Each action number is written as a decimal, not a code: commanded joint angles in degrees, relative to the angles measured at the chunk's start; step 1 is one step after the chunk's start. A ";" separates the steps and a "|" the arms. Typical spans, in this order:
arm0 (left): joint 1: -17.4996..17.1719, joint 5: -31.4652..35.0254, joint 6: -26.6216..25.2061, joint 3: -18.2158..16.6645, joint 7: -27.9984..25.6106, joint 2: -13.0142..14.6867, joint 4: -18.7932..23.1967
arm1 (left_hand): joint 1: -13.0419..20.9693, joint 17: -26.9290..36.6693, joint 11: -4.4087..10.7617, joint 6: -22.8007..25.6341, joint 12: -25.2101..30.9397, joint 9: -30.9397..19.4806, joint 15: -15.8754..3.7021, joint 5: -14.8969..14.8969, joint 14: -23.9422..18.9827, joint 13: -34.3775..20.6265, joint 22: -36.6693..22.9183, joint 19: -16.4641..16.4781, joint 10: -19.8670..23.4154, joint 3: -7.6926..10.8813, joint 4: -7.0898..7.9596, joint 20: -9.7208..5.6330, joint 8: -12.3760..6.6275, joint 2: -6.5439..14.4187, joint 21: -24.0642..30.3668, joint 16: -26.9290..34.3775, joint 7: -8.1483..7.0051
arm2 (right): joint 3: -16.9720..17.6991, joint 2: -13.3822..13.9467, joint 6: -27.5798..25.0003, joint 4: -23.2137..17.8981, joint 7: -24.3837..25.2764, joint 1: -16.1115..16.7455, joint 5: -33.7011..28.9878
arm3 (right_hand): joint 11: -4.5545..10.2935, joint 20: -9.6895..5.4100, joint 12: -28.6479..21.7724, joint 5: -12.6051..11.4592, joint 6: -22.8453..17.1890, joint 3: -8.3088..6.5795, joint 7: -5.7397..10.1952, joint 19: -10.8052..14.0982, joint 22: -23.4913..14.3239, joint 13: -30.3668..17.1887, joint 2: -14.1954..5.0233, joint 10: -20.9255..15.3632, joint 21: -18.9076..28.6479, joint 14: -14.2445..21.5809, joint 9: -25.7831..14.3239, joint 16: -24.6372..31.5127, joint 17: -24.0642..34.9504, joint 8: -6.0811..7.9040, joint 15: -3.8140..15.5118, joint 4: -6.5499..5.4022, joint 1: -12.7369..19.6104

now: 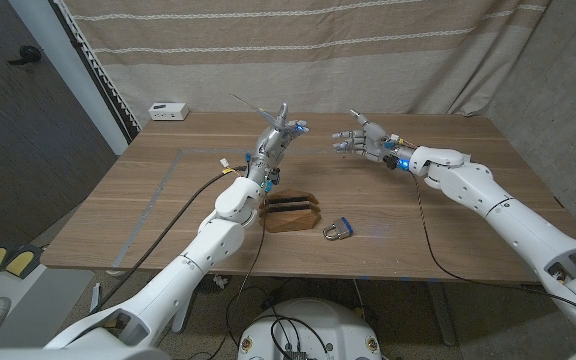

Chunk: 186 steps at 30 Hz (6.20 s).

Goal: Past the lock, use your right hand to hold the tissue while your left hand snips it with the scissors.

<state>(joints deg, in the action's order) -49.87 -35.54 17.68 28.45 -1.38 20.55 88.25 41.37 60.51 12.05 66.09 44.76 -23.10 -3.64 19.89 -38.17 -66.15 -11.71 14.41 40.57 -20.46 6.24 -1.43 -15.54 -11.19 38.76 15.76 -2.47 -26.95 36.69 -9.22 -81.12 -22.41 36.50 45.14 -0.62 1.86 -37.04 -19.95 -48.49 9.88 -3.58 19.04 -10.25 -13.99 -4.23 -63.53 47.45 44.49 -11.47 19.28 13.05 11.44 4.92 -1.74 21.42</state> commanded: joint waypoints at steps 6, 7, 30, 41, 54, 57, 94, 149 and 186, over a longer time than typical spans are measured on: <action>0.03 -1.20 0.23 0.17 3.77 1.65 1.26 | 0.33 -2.44 -0.10 -2.35 -8.55 -6.23 -7.77 -0.05 7.60 3.03 -0.62 -1.65 -15.93 0.63 -1.82 0.09 -3.55 1.31 -1.67 -3.61 -1.83 | 0.75 0.69 0.87 -0.58 -0.04 0.99 0.25 | -0.10 0.46 0.03 -0.58 0.43 0.59 0.02 0.03 -0.22 -0.08 -0.04 0.00 -0.29 -0.01 -0.06 -0.21 0.04 0.12 1.86 0.12 -0.62; -0.16 -1.15 0.94 0.15 3.32 0.99 0.91 | 0.40 -3.22 0.07 -2.41 -10.04 -6.79 -7.86 0.04 8.91 3.99 -0.70 -2.04 -17.83 0.71 -1.88 -0.05 -3.91 1.49 -1.90 -4.22 -1.52 | 0.82 0.76 0.72 -0.77 0.07 1.13 0.38 | -0.16 0.46 0.02 -0.59 0.42 0.60 0.02 0.04 -0.22 -0.09 -0.04 0.01 -0.30 0.00 -0.06 -0.22 0.04 0.12 1.88 0.12 -0.63; -1.27 0.78 3.21 0.37 1.38 -0.04 0.82 | 11.45 10.01 0.10 3.00 6.24 0.41 -8.74 2.73 0.37 -5.17 -2.95 -0.65 1.97 2.43 -4.12 -1.95 -1.21 8.16 -1.11 14.01 -1.63 | 1.53 2.06 0.38 -3.66 1.66 2.92 0.95 | -0.21 0.47 0.23 -0.70 0.57 0.77 -0.04 0.21 -0.24 0.14 -0.14 0.11 -0.84 0.05 -0.06 -0.32 -0.02 0.18 1.76 0.18 -0.87; -1.39 1.07 3.18 0.49 -0.04 -0.94 0.63 | 14.63 10.73 -0.10 9.46 24.58 1.13 -8.51 2.76 -1.14 -5.57 -3.25 0.74 7.68 2.44 -5.24 -2.04 -2.55 8.05 -0.50 28.54 -1.07 | 2.05 2.87 0.25 -5.13 2.76 3.91 1.19 | -0.21 0.50 0.57 -0.75 0.70 0.81 -0.03 0.28 -0.24 0.43 -0.18 0.47 -1.02 0.04 -0.06 -0.36 -0.04 0.18 1.85 0.22 -0.92; -3.42 2.17 2.25 -0.39 -8.10 -3.60 2.29 | 14.15 10.58 -0.45 15.68 46.02 1.73 -8.43 3.37 -6.66 -5.40 -4.51 7.43 13.58 0.67 -2.48 -3.32 -13.98 5.90 3.15 45.16 3.55 | 2.32 3.38 0.24 -5.95 3.10 4.17 1.35 | -0.01 0.61 1.18 -0.81 0.91 0.95 -0.03 0.25 -0.25 0.93 -0.15 0.99 -1.43 -0.46 -0.05 -0.62 -0.10 0.17 1.58 0.30 -1.04; -3.45 2.36 2.12 -0.49 -8.57 -3.54 2.44 | 13.61 10.62 -0.34 15.68 46.18 1.99 -8.41 3.51 -7.33 -5.43 -4.73 7.98 14.33 0.54 -2.05 -3.26 -15.12 5.52 3.54 46.46 4.17 | 2.24 3.50 0.13 -6.06 3.10 4.02 1.23 | 0.05 0.65 1.22 -0.82 0.94 0.97 -0.06 0.24 -0.25 0.98 -0.14 0.98 -1.47 -0.40 -0.05 -0.60 -0.11 0.17 1.57 0.31 -1.05; -0.57 1.24 -11.05 -1.65 -3.05 8.77 12.35 | -17.89 3.59 -5.48 6.98 45.96 -0.59 -4.50 -6.63 4.80 -5.47 -1.73 8.41 2.92 -0.74 0.72 1.41 -22.69 -0.52 -0.94 54.56 12.67 | 1.93 1.60 2.90 -2.32 0.87 0.82 0.15 | 0.02 1.98 2.62 -0.96 3.26 1.66 -0.04 -0.16 -0.25 1.74 0.24 2.07 -2.71 -1.51 -0.06 -1.21 -0.30 -0.37 0.71 0.24 -1.98; -2.22 2.01 -14.58 -3.33 -2.95 14.52 17.74 | -25.01 0.58 -6.55 4.22 46.03 -1.69 -3.29 -7.98 8.35 -5.21 -1.43 6.89 -2.79 -0.16 -2.60 2.39 -20.76 0.03 -4.65 51.27 12.55 | 3.05 3.12 3.92 -4.02 3.75 3.36 -0.70 | 0.16 2.58 3.67 -1.46 5.37 2.09 0.33 -0.48 -0.29 1.14 0.28 3.61 -4.41 -3.88 -0.07 -2.30 -0.49 -0.25 -0.12 0.61 -2.23; 3.61 -1.82 -29.05 -4.35 5.06 24.37 20.98 | -23.61 -0.65 -6.47 5.98 45.95 -2.67 -3.44 -6.55 5.59 -5.25 -2.20 7.43 0.11 0.23 -5.44 2.18 -21.12 0.50 -4.96 51.74 12.61 | 3.62 2.30 5.62 -3.01 6.10 3.25 -1.64 | 0.26 3.06 4.11 -1.72 5.62 2.21 0.42 -0.70 -0.31 1.09 0.24 3.77 -5.28 -4.09 -0.06 -2.41 -0.54 -0.02 -0.20 0.89 -2.14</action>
<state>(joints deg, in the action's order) -49.13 -34.45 -8.50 23.39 -1.75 43.75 111.16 19.68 59.83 3.71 70.67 76.98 -25.84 -3.08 12.79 -32.46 -67.46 -13.73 21.59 38.84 -18.21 3.22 1.00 -36.83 -8.51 33.87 67.23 7.93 -23.53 39.45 -4.37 -84.75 -17.00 39.84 43.85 -0.41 4.63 -33.00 -21.46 -42.86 12.04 -3.06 18.32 -10.25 -12.65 -4.02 -59.86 42.36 40.71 -11.47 16.95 12.53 11.00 3.79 -1.15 19.24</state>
